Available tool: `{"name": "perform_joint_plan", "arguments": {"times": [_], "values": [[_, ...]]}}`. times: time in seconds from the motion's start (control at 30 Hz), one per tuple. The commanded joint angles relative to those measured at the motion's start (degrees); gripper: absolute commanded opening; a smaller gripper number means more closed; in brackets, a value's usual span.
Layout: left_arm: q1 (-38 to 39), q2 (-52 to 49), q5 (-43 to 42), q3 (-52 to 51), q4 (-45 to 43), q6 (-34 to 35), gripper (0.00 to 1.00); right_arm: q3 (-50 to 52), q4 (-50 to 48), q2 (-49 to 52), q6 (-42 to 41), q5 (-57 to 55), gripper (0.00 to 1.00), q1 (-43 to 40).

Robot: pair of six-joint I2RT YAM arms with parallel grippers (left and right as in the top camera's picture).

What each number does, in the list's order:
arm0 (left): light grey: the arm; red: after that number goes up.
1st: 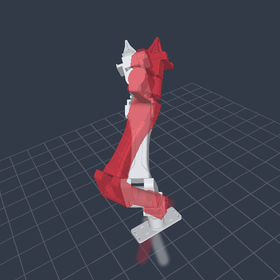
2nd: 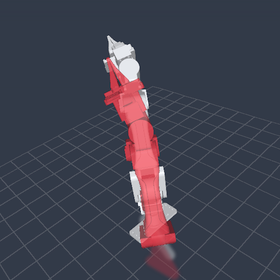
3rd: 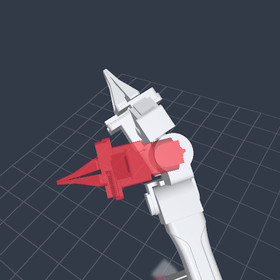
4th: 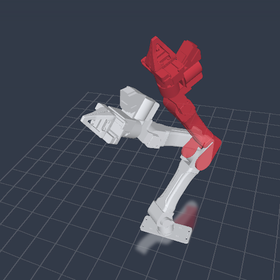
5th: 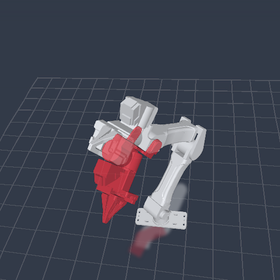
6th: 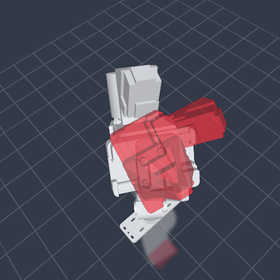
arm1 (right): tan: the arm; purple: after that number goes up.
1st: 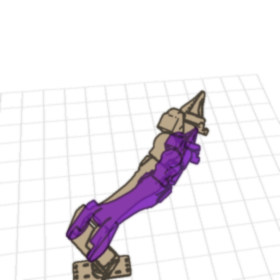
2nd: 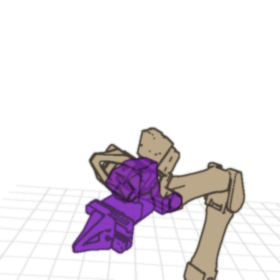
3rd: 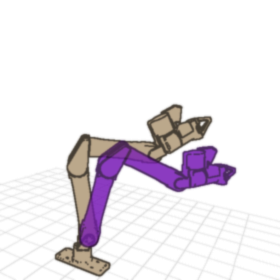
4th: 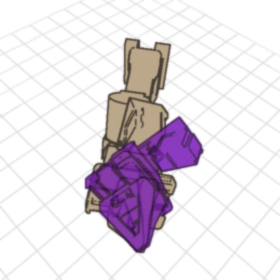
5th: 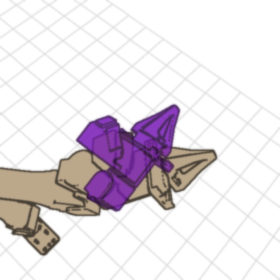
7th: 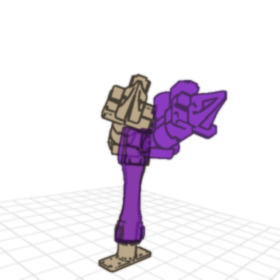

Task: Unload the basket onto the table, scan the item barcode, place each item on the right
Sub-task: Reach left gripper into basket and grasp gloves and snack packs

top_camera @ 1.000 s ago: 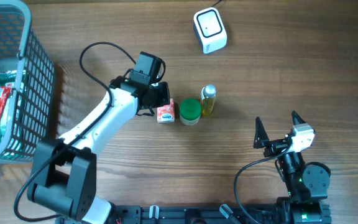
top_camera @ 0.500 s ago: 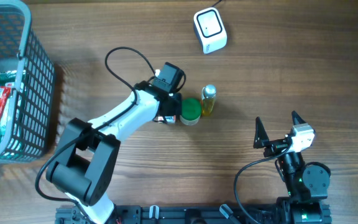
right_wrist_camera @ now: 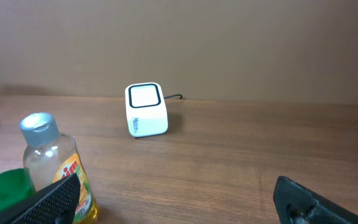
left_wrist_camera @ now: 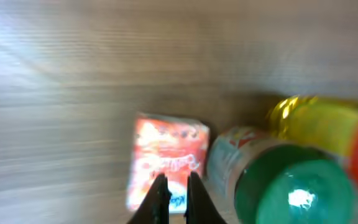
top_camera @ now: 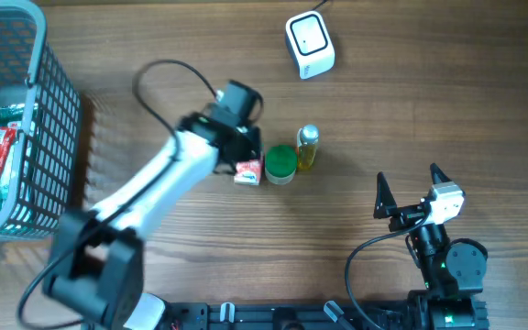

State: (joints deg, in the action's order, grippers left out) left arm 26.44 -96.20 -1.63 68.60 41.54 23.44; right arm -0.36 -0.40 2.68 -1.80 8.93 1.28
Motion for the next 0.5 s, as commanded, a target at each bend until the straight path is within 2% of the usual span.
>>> {"name": "perform_joint_plan", "arguments": {"times": [0.0,0.07,0.13,0.17,0.2,0.27,0.47], "values": [[-9.33,5.66,4.7,17.64,7.93,-7.1,0.08,0.07,-0.2,-0.13,0.17,-0.09,1.0,-0.28],[-15.32,5.73,6.82,28.61,11.43,-12.41,0.27,0.07,-0.2,-0.13,0.17,-0.09,1.0,-0.28],[-23.39,5.73,7.74,38.93,11.91,-17.9,0.54,0.07,-0.2,-0.13,0.17,-0.09,1.0,-0.28],[-26.29,5.73,7.74,41.77,11.89,-19.45,0.59,0.07,-0.2,-0.13,0.2,-0.09,1.0,-0.28],[-30.08,5.73,7.74,44.46,11.58,-20.83,0.63,0.07,-0.2,-0.13,0.2,-0.09,1.0,-0.28],[-37.97,5.79,7.78,47.3,10.95,-21.79,0.6,0.07,-0.2,-0.13,0.2,-0.09,1.0,-0.28],[-58.42,3.15,7.69,47.45,13.75,-28.39,0.72,0.07,-0.2,-0.13,0.17,-0.09,1.0,-0.28]]}}
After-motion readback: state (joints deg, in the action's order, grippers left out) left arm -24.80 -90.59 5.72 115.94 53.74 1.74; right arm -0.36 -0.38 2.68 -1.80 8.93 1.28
